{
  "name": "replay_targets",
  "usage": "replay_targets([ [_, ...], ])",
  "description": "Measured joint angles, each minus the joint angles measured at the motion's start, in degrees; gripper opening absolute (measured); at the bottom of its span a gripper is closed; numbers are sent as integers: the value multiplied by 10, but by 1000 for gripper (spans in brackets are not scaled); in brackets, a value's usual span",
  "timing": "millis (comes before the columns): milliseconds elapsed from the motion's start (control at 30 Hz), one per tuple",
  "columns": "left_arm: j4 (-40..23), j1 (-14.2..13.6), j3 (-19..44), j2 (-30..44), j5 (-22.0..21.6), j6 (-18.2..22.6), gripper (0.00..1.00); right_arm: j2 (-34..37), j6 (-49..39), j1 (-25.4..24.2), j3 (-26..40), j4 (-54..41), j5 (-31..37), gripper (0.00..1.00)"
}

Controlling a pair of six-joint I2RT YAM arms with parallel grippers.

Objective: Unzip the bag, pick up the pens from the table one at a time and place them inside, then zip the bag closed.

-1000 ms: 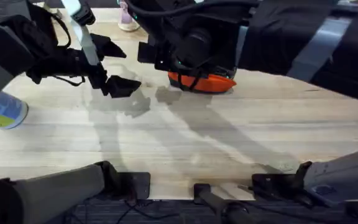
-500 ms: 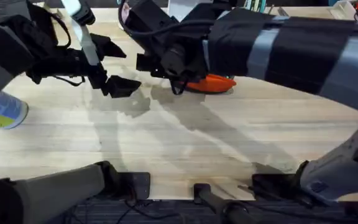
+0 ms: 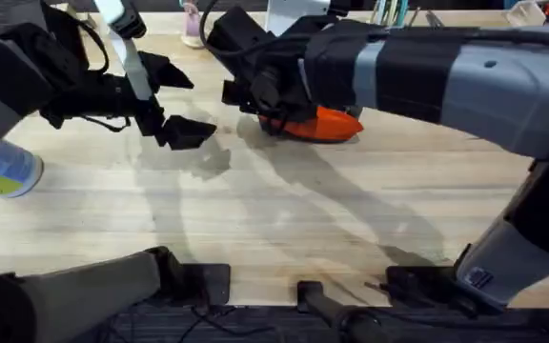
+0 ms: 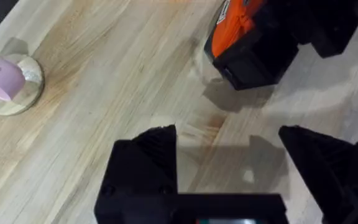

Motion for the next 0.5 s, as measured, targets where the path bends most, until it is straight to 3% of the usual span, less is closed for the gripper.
replay_targets([
  [200, 0, 0, 0, 0, 0, 0, 993, 1, -2, -1, 0, -1, 2, 765],
  [300, 0, 0, 0, 0, 0, 0, 993, 1, -3, -1, 0, -1, 2, 552],
  [467, 0, 0, 0, 0, 0, 0, 993, 1, -3, -1, 0, 3, -3, 63],
  [500, 0, 0, 0, 0, 0, 0, 993, 1, -3, 0, 0, 2, -4, 40],
])
